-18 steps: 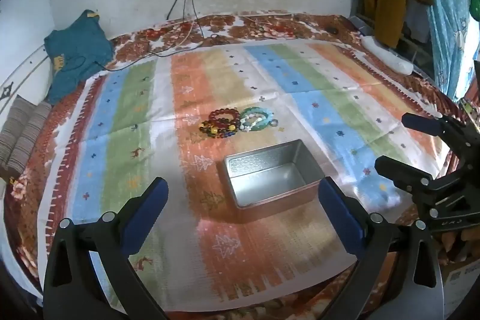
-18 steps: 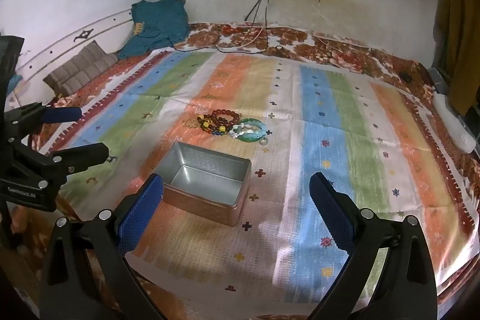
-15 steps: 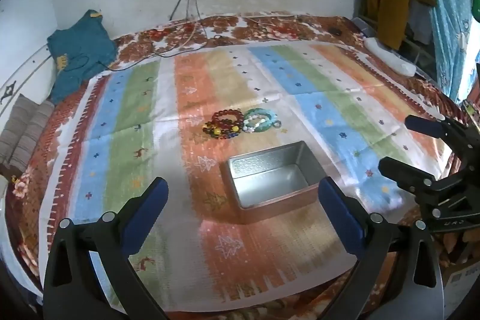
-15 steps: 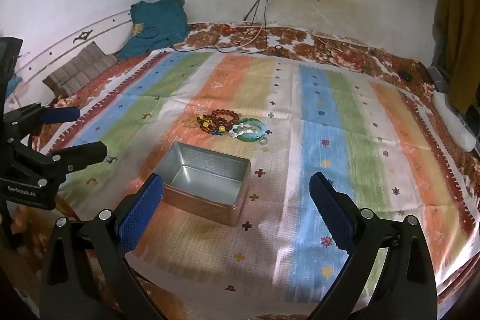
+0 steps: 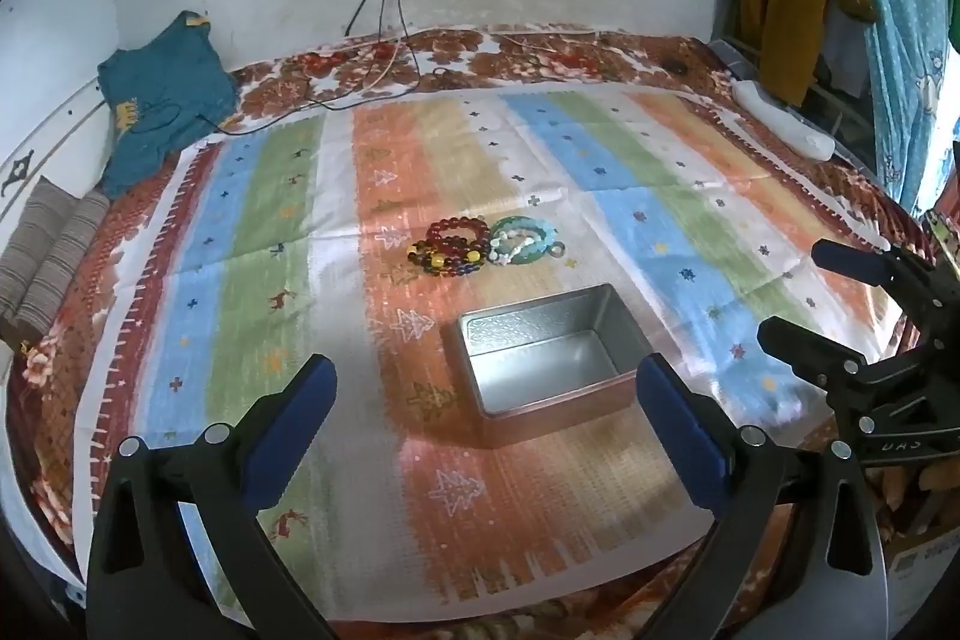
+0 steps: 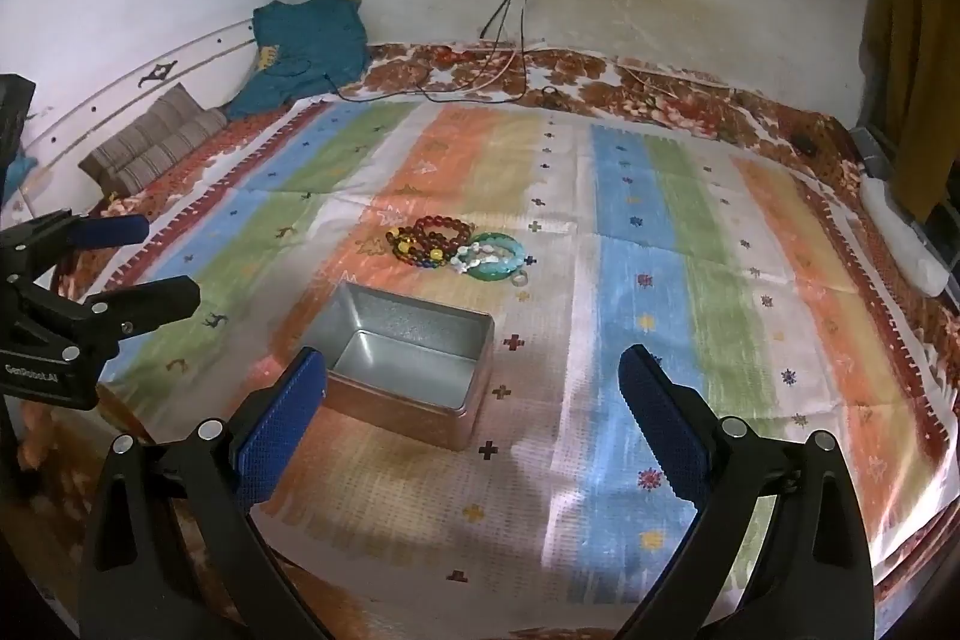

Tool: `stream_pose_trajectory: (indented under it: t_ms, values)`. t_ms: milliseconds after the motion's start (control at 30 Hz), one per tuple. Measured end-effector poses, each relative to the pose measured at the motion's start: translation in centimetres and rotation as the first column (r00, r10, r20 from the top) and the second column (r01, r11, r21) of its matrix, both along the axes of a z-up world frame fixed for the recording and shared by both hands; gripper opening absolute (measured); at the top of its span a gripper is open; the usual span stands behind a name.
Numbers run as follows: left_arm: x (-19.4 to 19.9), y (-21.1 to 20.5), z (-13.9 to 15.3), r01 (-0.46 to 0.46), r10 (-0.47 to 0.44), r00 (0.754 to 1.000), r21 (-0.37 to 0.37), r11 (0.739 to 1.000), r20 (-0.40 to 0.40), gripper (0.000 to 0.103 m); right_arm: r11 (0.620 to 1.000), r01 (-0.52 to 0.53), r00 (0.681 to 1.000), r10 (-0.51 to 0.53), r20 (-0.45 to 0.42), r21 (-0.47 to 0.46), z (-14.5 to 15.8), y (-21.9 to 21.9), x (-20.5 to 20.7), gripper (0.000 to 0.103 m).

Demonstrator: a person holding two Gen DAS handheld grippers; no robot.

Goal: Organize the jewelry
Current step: 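Move both grippers toward the bracelet pile beside the silver tin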

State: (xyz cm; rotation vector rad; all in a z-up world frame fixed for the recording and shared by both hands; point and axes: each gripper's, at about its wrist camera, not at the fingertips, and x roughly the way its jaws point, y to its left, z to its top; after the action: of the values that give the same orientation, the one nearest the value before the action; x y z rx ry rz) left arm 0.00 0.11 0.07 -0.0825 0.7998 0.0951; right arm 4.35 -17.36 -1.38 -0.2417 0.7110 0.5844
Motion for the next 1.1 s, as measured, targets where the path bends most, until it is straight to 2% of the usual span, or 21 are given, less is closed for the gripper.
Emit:
stream_pose_trajectory:
  t_ms: [567, 967, 1100]
  values:
    - [0.1, -0.3, -0.1, -0.001, 0.002, 1.000, 0.038, 0.999, -0.016, 0.097, 0.999, 0.041, 0.999, -0.041, 0.002, -0.011, 0.1, -0.1, 0.3, 0.099]
    - [0.0, -0.3, -0.5, -0.006, 0.006, 1.000, 0.032, 0.999, -0.022, 0.097, 0.999, 0.040, 0.999, -0.040, -0.009, -0.009, -0.1, 0.0, 0.4, 0.099]
    - [0.2, 0.0, -0.7, 0.001, -0.001, 1.000, 0.008, 1.000, -0.031, 0.097, 0.999, 0.042, 0.999, -0.042, -0.030, -0.006, -0.3, -0.1, 0.9, 0.099]
